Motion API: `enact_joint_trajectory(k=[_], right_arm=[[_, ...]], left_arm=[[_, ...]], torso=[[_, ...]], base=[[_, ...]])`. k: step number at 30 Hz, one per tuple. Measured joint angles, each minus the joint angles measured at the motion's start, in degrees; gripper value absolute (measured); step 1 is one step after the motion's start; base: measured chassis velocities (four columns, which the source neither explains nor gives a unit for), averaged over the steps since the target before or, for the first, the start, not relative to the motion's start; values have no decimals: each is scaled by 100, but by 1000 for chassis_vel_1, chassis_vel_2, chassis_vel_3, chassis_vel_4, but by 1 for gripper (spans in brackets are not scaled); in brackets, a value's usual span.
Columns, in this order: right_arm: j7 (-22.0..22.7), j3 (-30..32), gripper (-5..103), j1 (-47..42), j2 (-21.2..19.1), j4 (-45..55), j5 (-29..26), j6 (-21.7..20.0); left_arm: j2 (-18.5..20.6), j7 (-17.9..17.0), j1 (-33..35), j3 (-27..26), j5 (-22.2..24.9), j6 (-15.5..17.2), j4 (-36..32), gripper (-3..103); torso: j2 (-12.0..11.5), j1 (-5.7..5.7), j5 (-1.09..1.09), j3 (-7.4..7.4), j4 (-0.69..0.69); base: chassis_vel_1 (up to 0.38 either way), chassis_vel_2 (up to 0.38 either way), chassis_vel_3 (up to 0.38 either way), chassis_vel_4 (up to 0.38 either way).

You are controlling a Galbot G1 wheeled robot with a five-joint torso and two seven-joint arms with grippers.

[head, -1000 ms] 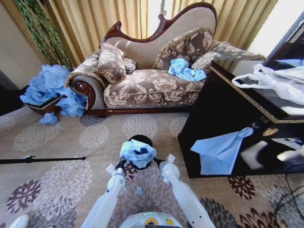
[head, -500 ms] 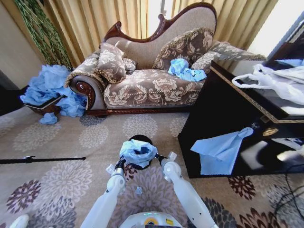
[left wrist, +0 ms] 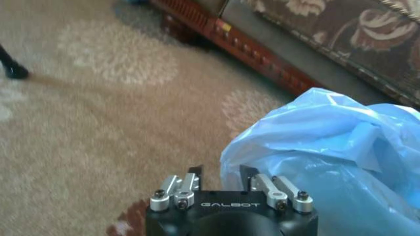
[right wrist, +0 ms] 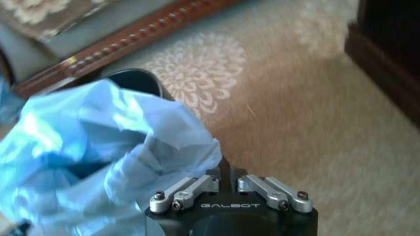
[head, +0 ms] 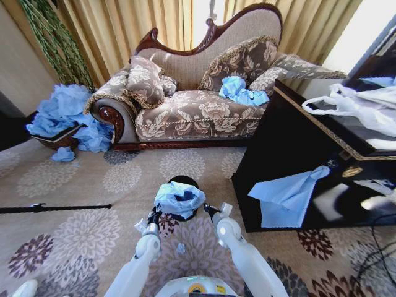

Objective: Place a garbage bag over the trash bin.

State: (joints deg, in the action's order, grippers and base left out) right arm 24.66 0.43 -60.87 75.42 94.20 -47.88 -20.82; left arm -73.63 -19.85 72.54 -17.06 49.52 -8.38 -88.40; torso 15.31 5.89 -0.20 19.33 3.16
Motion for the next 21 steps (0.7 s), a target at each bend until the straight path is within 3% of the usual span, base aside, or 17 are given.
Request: enact_joint_trajectory(k=[3,4,6,8,9,10,12,13,15,21], right_arm=[[-308,-131,22,-185,-221,220,777,131],[-308,-131,22,-185,-221,220,777,131],[-538,-179,28,-318,-332,352,1259,278],[-911,-178,44,-497,-472,455,1910,521],[-1010,-168,44,-552,-508,494,2056,591],[-1010,-168,44,-552,-508,494,2056,591],[-1268,-47,55,-678,-598,641,2262,735],[-1268,-47,55,-678,-598,641,2262,735],[-1447,75,65,-702,-661,789,2277,824],[-1479,49,87,-330,-683,860,1978,816]], left_arm=[[19,175,217,-90,-666,-152,-157,55],[19,175,217,-90,-666,-152,-157,55],[45,359,338,-168,-1265,-226,-263,61],[111,664,475,-278,-1970,-266,-435,71],[131,802,516,-329,-2237,-270,-495,76],[131,802,516,-329,-2237,-270,-495,76],[141,1263,589,-546,-3003,-276,-597,88],[141,1263,589,-546,-3003,-276,-597,88],[190,1581,567,-719,-3584,-320,-599,97],[376,1824,343,-877,-3952,-247,-470,100]], torso=[[0,0,0,0,0],[0,0,0,0,0],[0,0,1,0,-1],[0,0,0,0,0],[0,0,1,0,0],[0,0,1,0,0],[0,0,0,0,0],[0,0,0,0,0],[0,0,0,0,0],[0,0,0,0,0]], base=[[0,0,0,0],[0,0,0,0],[0,0,0,0],[0,0,0,0],[0,0,0,0],[0,0,0,0],[0,0,0,0],[0,0,0,0],[0,0,0,0],[0,0,0,0]])
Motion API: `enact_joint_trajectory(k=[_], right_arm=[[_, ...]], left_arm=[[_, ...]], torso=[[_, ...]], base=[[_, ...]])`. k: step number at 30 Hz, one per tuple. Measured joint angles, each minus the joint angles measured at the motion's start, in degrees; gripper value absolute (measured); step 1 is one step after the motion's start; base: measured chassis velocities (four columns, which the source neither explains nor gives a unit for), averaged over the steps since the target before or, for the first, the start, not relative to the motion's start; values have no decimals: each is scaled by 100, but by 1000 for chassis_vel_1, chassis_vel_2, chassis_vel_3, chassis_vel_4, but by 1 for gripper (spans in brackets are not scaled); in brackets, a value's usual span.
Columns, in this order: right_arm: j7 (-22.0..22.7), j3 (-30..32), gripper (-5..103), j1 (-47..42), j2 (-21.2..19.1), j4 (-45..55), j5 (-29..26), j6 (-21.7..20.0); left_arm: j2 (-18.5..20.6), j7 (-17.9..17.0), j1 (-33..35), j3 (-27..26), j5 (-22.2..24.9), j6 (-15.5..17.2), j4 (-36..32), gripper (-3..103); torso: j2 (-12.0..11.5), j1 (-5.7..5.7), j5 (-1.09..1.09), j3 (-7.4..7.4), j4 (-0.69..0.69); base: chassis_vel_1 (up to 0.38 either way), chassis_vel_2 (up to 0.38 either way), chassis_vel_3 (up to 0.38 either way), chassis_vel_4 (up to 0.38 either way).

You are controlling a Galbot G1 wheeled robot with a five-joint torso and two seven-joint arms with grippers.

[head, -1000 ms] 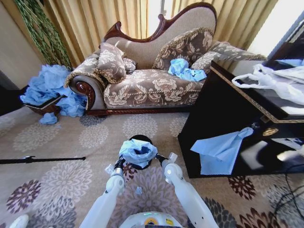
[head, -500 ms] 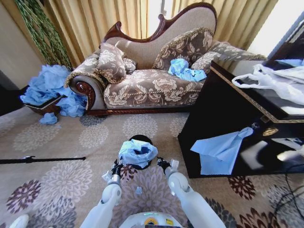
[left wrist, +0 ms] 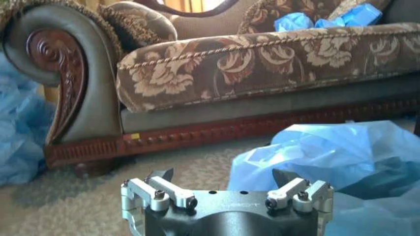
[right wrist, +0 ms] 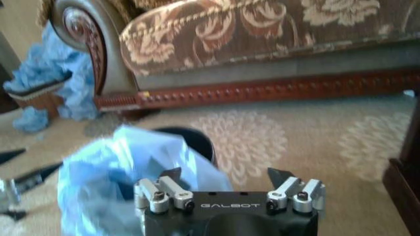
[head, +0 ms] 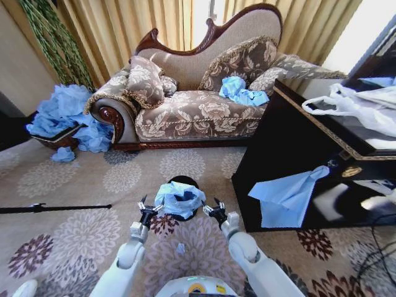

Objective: Place a garbage bag over the trash bin.

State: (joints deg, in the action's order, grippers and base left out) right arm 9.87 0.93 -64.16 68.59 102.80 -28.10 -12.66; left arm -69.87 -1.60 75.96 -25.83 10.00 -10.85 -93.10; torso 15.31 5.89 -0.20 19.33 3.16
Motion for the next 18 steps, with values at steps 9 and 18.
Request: enact_joint_trajectory(k=[9,18], right_arm=[[165,-487,100,509,27,-238,-279,-99],[248,-829,89,1015,353,-843,-349,-99]], left_arm=[[174,159,-166,3,-88,268,156,100],[238,174,-268,50,-98,341,224,100]], torso=[[0,0,-1,0,0],[0,0,0,1,0]], base=[[0,0,0,0],[0,0,0,0]])
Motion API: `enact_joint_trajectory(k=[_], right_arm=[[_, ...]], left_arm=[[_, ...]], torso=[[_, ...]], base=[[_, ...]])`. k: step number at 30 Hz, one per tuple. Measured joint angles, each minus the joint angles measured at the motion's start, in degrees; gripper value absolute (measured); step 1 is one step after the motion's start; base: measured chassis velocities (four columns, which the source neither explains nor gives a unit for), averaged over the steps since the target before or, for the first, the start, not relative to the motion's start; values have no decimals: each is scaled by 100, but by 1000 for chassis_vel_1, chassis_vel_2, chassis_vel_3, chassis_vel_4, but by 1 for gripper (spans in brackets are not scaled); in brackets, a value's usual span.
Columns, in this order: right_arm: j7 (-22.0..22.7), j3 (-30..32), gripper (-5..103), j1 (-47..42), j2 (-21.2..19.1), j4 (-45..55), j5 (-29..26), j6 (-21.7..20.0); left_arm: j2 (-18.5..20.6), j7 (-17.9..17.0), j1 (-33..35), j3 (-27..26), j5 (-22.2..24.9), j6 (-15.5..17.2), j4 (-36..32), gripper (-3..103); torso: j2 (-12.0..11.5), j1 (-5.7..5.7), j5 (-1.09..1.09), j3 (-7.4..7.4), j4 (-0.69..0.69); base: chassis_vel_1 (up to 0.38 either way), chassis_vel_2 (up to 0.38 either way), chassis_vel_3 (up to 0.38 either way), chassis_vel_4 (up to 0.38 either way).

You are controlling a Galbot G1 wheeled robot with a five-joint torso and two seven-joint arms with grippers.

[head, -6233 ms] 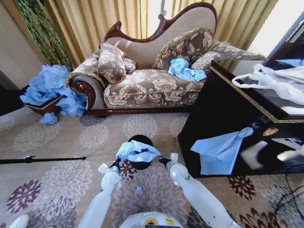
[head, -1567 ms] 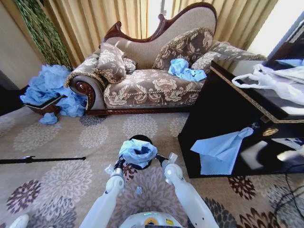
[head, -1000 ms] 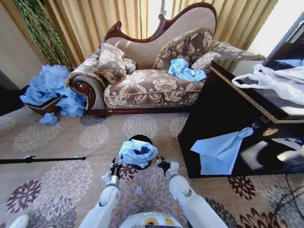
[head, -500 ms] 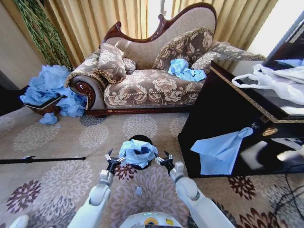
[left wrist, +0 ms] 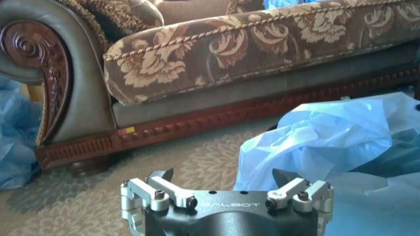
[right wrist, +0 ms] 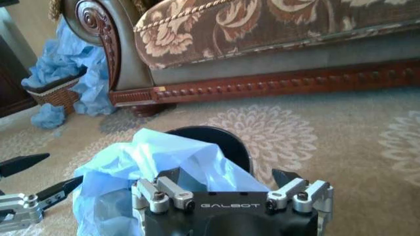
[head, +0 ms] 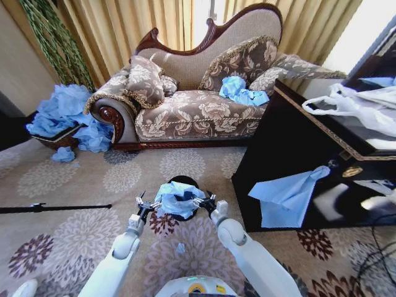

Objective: Place a garbage bag over the trash bin.

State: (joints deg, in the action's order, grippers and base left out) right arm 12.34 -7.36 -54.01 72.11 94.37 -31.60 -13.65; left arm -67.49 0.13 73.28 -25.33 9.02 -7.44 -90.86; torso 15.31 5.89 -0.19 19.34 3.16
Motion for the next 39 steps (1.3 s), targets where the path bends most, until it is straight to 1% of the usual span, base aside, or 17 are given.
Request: enact_joint_trajectory(k=[4,5,9,10,14,15,17,19,21,22,24,25,26,28,29,34,39], right_arm=[[-1,-50,91,159,115,-206,39,18],[-4,-58,86,215,151,-288,55,29],[-43,-68,72,306,198,-499,108,54],[-43,-68,72,306,198,-499,108,54],[-112,-49,50,302,195,-622,198,97],[-112,-49,50,302,195,-622,198,97],[-120,-45,37,276,159,-613,173,93],[-156,-16,34,270,148,-645,167,97],[-173,3,34,274,155,-694,176,110],[-183,23,29,287,175,-736,181,124],[-183,38,24,303,192,-758,183,131],[-182,53,19,339,223,-797,185,148],[-181,60,13,372,246,-831,196,168],[-180,61,13,396,260,-849,204,182],[-175,55,2,438,287,-868,208,194],[-152,50,-2,557,315,-920,208,206],[-160,45,-2,685,279,-968,219,211]], left_arm=[[3,0,-19,4,22,0,29,100],[2,-1,-35,8,30,-3,39,103],[0,-9,-101,68,76,-12,73,92],[0,-9,-101,68,76,-12,73,92],[-13,-19,-207,184,134,-24,142,71],[-13,-19,-207,184,134,-24,142,71],[-17,-23,-242,218,155,-25,165,66],[-18,-23,-270,245,183,-29,189,55],[-18,-26,-282,260,211,-32,198,49],[-19,-26,-287,273,228,-34,202,44],[-19,-26,-290,278,233,-35,203,44],[-19,-27,-295,286,240,-36,203,33],[-20,-27,-296,289,243,-38,203,28],[-22,-27,-299,292,245,-41,203,28],[-24,-29,-305,298,250,-45,202,23],[15,-32,-366,329,360,-34,132,3],[75,-29,-473,370,500,33,37,0]], torso=[[0,0,-1,0,0],[0,0,-1,0,0],[0,0,-1,0,0],[0,0,-1,0,0],[1,0,0,0,0],[1,0,0,0,0],[1,0,-1,0,1],[1,0,-1,0,1],[1,0,-1,0,1],[1,0,-1,0,1],[1,0,0,0,1],[1,0,0,-1,1],[1,0,-1,0,1],[1,0,-1,0,1],[1,0,0,-1,0],[1,0,0,-1,0],[1,0,0,-1,0]], base=[[0,0,0,0],[0,0,0,0],[0,0,0,0],[0,0,0,0],[0,0,0,0],[0,0,0,0],[0,0,0,0],[0,0,0,0],[0,0,0,0],[0,0,0,0],[0,0,0,0],[0,0,0,0],[0,0,0,0],[0,0,0,0],[0,0,0,0],[0,0,0,0],[0,0,0,0]])
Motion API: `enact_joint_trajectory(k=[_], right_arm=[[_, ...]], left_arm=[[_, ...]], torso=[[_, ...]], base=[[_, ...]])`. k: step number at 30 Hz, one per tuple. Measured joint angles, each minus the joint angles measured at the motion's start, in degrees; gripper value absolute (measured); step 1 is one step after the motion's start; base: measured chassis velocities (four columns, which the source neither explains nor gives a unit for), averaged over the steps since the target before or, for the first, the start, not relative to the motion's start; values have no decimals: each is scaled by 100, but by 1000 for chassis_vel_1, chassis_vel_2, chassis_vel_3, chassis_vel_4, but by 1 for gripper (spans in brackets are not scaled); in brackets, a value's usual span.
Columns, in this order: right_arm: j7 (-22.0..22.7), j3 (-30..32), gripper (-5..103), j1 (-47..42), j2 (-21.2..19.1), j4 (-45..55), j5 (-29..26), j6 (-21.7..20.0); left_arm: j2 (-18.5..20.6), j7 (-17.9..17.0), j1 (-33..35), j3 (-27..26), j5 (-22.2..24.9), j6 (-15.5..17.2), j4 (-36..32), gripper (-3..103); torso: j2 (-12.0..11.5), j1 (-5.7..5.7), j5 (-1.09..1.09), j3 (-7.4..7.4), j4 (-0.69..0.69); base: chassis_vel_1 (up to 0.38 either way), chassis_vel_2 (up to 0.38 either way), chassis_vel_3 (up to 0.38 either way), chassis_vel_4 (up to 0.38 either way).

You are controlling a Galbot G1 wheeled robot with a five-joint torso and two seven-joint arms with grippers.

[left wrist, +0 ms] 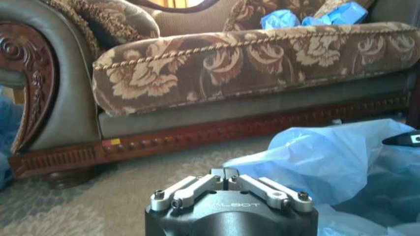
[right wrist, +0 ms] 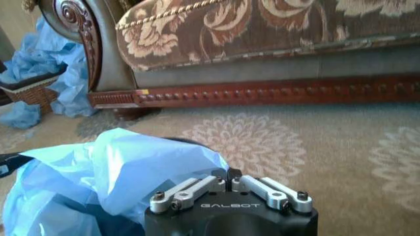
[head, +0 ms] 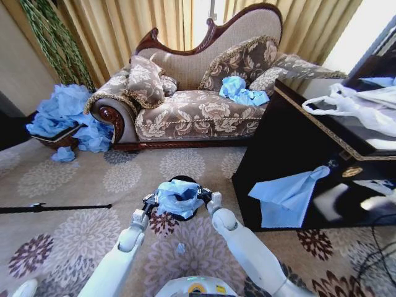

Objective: Place a garbage bag over the trash bin.

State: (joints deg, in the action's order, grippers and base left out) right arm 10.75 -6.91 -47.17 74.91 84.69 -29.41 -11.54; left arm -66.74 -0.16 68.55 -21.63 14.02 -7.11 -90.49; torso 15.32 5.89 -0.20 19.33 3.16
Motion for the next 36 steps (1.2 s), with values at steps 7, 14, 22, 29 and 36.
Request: enact_joint_trajectory(k=[7,14,22,29,36], right_arm=[[-199,-41,-1,205,-146,-207,54,44],[-500,-141,0,570,-197,-610,101,126],[-835,-293,0,816,-105,-1103,162,294],[-1040,-307,0,1082,119,-1575,272,416],[-1253,-339,0,1253,286,-2018,379,556]], left_arm=[[63,0,-152,71,250,73,-15,0],[83,2,-477,143,467,118,191,0],[-24,16,-726,235,822,185,461,0],[-64,53,-870,233,1001,209,717,0],[-202,39,-1149,228,1385,335,1195,0]], torso=[[0,0,0,0,0],[0,0,0,0,0],[0,0,0,1,0],[0,0,-1,1,-2],[0,0,-1,0,2]], base=[[0,0,0,0],[0,0,0,0],[0,0,0,0],[0,0,0,0],[0,0,0,0]])
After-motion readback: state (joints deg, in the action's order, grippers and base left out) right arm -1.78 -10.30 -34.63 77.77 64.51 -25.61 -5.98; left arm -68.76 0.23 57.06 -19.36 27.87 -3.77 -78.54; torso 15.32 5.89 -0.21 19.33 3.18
